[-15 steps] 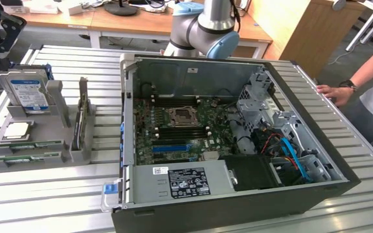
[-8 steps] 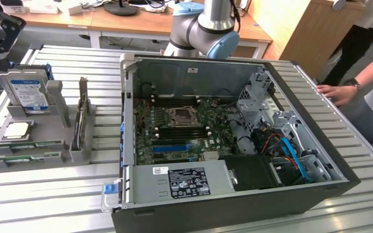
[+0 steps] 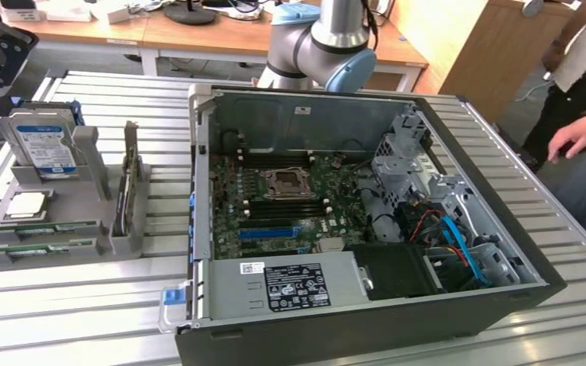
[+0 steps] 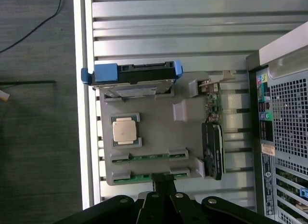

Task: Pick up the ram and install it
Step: 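Reach for the ram, then pick up the ram and move it above insertion slot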

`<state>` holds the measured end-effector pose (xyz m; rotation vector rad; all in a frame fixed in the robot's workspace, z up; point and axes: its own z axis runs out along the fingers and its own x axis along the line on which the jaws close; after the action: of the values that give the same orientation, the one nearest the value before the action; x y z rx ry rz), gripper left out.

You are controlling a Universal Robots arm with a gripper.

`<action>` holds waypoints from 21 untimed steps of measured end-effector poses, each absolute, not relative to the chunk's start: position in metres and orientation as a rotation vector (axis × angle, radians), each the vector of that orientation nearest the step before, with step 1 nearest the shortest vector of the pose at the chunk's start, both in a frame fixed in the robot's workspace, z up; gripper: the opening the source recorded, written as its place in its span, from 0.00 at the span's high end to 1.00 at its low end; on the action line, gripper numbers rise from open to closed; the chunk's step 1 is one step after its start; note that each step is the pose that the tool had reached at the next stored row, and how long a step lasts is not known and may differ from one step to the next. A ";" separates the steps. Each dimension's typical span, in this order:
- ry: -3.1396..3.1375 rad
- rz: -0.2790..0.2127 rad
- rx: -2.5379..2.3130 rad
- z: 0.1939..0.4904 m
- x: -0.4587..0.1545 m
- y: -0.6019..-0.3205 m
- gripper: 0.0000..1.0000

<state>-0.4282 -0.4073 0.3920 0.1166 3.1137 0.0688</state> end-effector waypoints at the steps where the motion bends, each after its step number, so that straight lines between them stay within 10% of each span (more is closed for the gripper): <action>1: 3.114 0.069 0.117 0.392 -0.428 -0.408 0.89; 21: 3.115 0.069 0.088 0.392 -0.428 -0.409 0.89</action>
<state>-0.4282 -0.4091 0.3920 0.0877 3.1150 0.0692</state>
